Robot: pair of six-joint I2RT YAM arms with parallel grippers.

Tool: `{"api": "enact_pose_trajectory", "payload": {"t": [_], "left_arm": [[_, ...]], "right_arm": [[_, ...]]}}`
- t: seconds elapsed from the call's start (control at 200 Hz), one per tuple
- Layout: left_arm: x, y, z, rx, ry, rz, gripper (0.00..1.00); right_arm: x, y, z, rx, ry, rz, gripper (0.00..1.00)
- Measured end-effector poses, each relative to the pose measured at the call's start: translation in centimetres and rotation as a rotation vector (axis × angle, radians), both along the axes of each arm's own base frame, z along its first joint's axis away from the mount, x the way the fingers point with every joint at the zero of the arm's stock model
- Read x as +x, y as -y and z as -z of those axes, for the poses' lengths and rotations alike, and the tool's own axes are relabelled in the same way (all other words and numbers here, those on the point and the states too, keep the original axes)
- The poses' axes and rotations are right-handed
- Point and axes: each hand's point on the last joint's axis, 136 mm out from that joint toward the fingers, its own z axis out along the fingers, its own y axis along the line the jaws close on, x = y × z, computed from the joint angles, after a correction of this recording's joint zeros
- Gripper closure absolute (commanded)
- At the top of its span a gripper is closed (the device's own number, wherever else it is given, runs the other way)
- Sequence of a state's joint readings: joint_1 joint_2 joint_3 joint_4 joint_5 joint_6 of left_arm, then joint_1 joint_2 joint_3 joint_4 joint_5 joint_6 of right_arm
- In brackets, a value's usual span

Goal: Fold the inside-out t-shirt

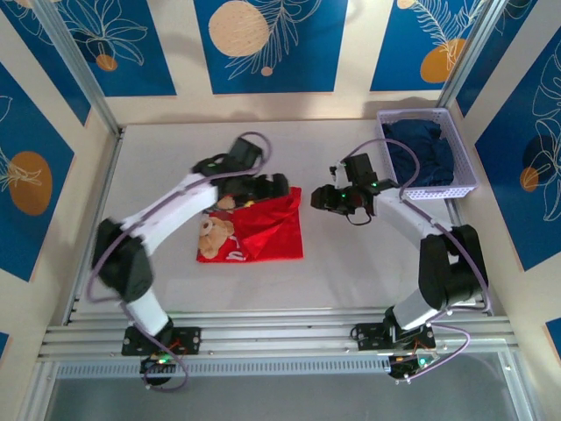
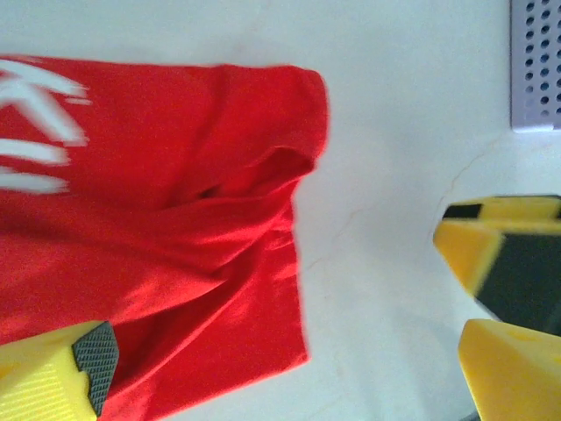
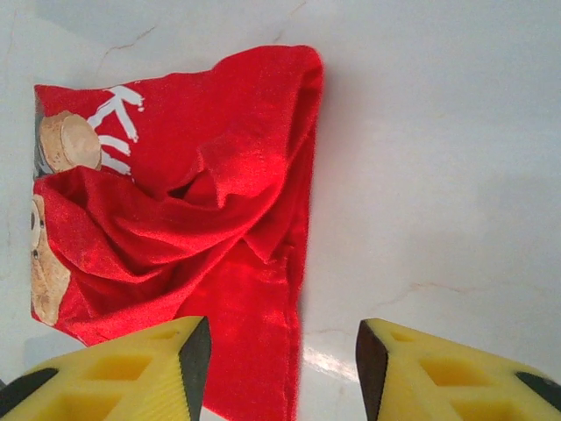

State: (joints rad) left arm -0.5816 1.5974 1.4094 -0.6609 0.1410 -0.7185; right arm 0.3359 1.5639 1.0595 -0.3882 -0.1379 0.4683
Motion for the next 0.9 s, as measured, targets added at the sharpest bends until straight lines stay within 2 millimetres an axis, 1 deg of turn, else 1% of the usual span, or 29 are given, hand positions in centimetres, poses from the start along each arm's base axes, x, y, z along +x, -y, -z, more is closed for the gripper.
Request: {"api": "enact_pose_trajectory", "payload": {"t": [0.035,0.07,0.085,0.145,0.17,0.2,0.255,0.33,0.39,0.455,0.54,0.6,0.66,0.715,0.8,0.9], "left_arm": [[-0.3,-2.2,-0.4,-0.003,0.022,-0.029,0.0],[-0.4,-4.0,-0.2,-0.006,0.024,-0.059,0.0],[-0.4,-5.0,0.3,-0.003,0.016,-0.079,0.0],[-0.3,-7.4,2.3,0.016,-0.018,-0.121,0.0],[-0.1,-7.9,3.1,0.024,-0.036,-0.131,0.0],[0.1,-8.1,4.6,0.035,-0.069,-0.132,0.0],[0.4,-7.4,7.7,0.044,-0.135,-0.101,0.0],[-0.1,-6.1,10.8,0.053,-0.207,-0.052,0.0],[-0.5,-5.1,12.3,0.056,-0.237,-0.014,0.0],[-0.7,-4.2,13.0,0.053,-0.249,0.018,0.01],[-0.9,-3.0,13.2,0.031,-0.243,0.055,0.02],[-1.0,-2.1,12.9,0.018,-0.228,0.082,0.02],[-1.3,-1.0,12.4,0.008,-0.204,0.116,0.02],[-1.9,0.4,11.8,-0.004,-0.182,0.157,0.02],[-3.4,2.9,10.3,-0.036,-0.142,0.236,0.02],[-5.4,6.0,8.6,-0.09,-0.102,0.337,0.02]], "right_arm": [[0.3,-1.0,0.2,0.002,-0.006,-0.014,0.45],[0.8,-2.0,0.4,0.005,-0.01,-0.027,0.44],[1.1,-2.4,0.6,0.008,-0.015,-0.03,0.43],[2.0,-3.8,1.2,0.014,-0.024,-0.041,0.41],[2.3,-4.3,1.5,0.015,-0.03,-0.046,0.4],[2.8,-4.9,2.0,0.017,-0.044,-0.047,0.4],[3.7,-5.6,3.0,0.016,-0.066,-0.042,0.4],[4.9,-6.2,4.3,0.01,-0.091,-0.034,0.41],[5.6,-6.5,5.4,0.005,-0.111,-0.023,0.43],[6.0,-6.6,6.3,-0.003,-0.13,-0.016,0.46],[6.3,-6.5,7.0,-0.016,-0.151,0.0,0.52],[6.7,-6.4,7.2,-0.025,-0.155,0.008,0.56],[7.0,-6.3,7.1,-0.034,-0.152,0.014,0.58],[7.4,-6.0,6.9,-0.038,-0.149,0.022,0.59],[8.3,-5.2,6.5,-0.04,-0.141,0.042,0.59],[9.1,-3.8,6.3,-0.049,-0.139,0.063,0.54]]}}
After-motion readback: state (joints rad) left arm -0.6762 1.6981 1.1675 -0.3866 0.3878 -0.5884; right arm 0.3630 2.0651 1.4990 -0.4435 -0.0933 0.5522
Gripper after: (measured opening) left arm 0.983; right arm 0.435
